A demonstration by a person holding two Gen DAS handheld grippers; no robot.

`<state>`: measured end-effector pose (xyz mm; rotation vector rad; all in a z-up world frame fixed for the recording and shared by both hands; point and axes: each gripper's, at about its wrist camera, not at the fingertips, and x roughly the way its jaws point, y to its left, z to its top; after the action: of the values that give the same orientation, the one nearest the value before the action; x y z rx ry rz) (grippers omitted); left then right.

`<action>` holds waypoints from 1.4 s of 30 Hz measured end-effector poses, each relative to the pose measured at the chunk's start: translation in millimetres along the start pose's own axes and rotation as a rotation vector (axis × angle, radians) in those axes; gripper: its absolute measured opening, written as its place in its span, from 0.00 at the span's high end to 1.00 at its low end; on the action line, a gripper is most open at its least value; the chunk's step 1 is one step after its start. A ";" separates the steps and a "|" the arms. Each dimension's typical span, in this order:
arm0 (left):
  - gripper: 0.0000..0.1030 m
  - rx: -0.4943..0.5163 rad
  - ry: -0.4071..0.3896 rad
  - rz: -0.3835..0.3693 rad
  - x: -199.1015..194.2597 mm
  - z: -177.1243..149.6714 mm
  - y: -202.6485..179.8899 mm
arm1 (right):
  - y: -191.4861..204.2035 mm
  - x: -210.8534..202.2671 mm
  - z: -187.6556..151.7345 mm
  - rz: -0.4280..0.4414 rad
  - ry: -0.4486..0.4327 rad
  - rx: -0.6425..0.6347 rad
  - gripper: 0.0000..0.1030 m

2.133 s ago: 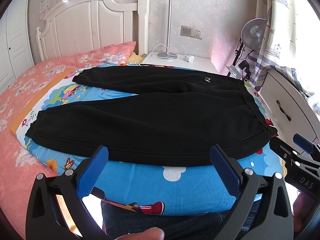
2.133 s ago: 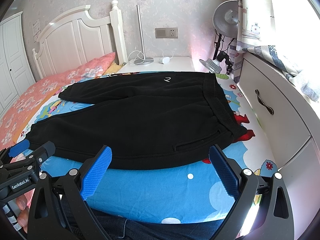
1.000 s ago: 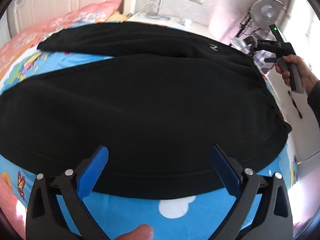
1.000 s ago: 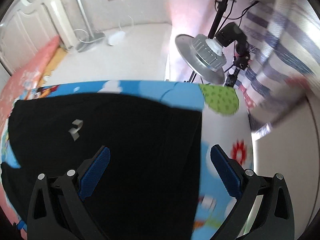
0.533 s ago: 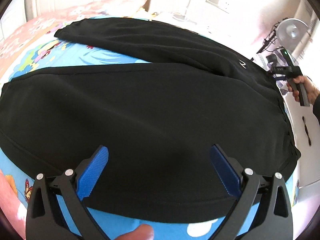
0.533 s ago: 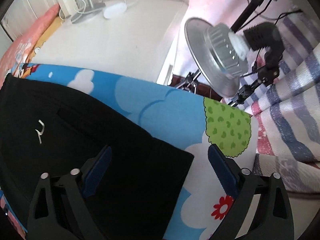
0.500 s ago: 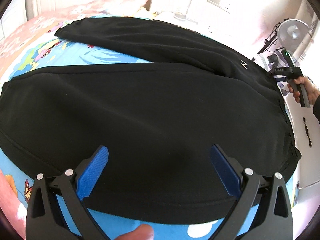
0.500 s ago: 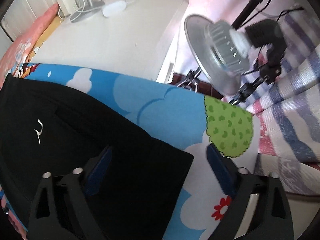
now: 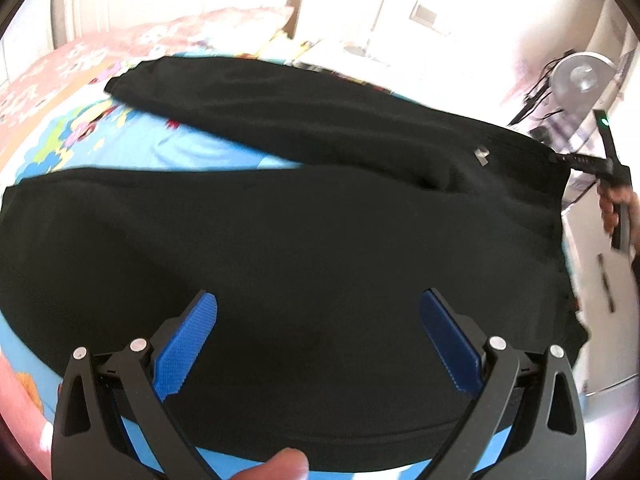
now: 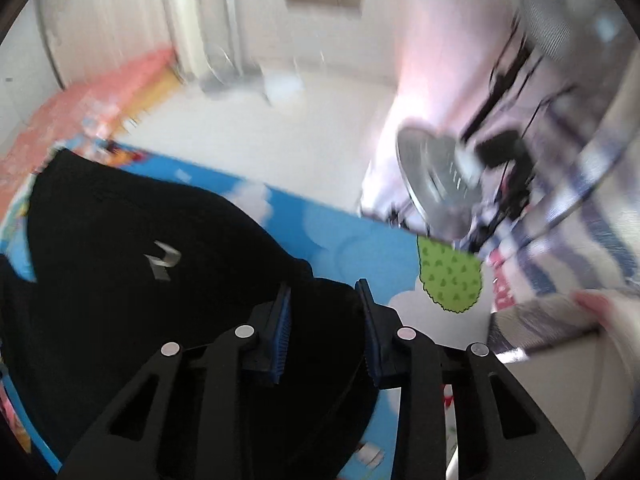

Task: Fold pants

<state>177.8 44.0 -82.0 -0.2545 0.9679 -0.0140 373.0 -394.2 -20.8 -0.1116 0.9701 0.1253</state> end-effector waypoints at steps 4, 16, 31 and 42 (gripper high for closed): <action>0.02 -0.029 -0.021 -0.120 -11.9 16.4 -5.6 | 46.9 -73.1 -42.5 0.024 -0.172 -0.034 0.68; 0.29 -0.226 0.119 -0.583 30.0 62.8 -28.5 | 126.1 -99.7 -224.0 0.196 -0.107 0.133 0.68; 0.87 -0.333 0.490 -0.758 139.2 44.9 -119.3 | 137.4 -93.8 -240.8 0.179 -0.081 0.210 0.58; 0.87 -0.319 0.435 -0.811 112.8 55.4 -123.2 | 111.3 -100.6 -268.9 0.575 -0.072 0.740 0.13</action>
<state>299.7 -78.1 -116.6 -0.9549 1.2388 -0.6843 80.4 -330.5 -92.6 0.8516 0.9012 0.2861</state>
